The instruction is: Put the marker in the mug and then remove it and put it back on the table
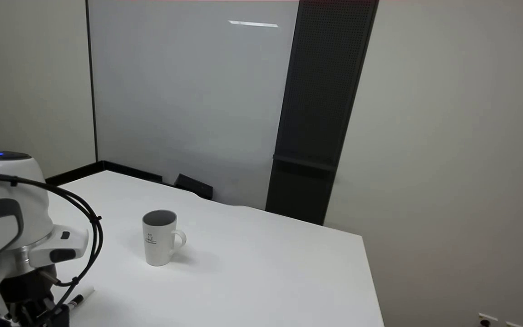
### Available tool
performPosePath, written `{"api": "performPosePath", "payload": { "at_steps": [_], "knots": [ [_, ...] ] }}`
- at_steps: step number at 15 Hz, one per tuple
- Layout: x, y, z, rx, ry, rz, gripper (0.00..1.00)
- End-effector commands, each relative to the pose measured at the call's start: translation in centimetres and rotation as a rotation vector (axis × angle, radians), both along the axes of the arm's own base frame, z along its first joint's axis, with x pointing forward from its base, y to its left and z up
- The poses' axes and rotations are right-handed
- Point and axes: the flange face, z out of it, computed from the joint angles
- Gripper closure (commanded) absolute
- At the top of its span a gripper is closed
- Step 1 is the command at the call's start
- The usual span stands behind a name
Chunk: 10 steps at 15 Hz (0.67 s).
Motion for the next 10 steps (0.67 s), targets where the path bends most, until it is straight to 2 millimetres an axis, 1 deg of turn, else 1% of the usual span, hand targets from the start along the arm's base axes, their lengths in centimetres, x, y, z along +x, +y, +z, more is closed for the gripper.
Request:
{"api": "performPosePath", "payload": {
  "at_steps": [1,2,3,4,8,9,10],
  "knots": [
    [0.7,-0.4,-0.6,-0.019,0.008,-0.026,0.92],
    [0.8,-0.4,-0.5,-0.023,0.008,-0.027,0.97],
    [1.0,-0.5,-0.2,-0.024,0.01,-0.026,0.99],
    [1.1,-0.4,0.0,-0.022,0.015,-0.022,0.95],
    [2.5,0.1,1.8,-0.021,0.011,-0.011,0.95],
    [2.7,0.3,1.9,-0.017,0.017,-0.004,0.89],
    [2.8,0.5,2.0,-0.017,0.022,-0.003,0.54]
  ]
}}
